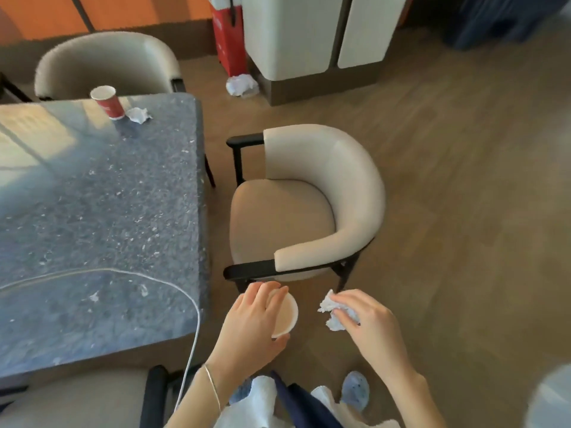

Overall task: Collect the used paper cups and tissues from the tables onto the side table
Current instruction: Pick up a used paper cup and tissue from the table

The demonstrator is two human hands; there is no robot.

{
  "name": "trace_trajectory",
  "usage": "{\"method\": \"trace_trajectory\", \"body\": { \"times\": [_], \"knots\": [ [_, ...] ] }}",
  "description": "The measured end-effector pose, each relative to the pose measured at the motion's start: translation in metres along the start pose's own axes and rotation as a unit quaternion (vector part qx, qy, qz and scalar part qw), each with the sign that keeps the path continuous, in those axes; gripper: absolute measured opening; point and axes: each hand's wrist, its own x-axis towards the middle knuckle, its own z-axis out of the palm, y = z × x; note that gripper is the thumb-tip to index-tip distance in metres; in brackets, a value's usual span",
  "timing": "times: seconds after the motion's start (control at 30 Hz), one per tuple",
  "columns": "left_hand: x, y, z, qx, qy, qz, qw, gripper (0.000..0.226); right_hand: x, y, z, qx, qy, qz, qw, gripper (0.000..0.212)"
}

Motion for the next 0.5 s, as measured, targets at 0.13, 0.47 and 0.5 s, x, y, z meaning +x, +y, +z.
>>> {"method": "trace_trajectory", "body": {
  "times": [0.13, 0.47, 0.5],
  "knots": [
    [0.036, 0.073, 0.033, -0.034, -0.034, 0.01, 0.999, 0.081, -0.018, 0.064, -0.051, -0.017, 0.04, 0.006, 0.999, 0.025],
    [0.11, 0.221, 0.057, -0.05, 0.012, -0.016, 0.999, 0.079, -0.013, 0.187, -0.16, -0.032, 0.081, -0.032, 0.996, 0.025],
    [0.115, 0.228, 0.056, -0.049, 0.013, -0.008, 0.999, 0.079, -0.012, 0.194, -0.166, -0.025, 0.086, -0.034, 0.995, 0.022]
  ]
}}
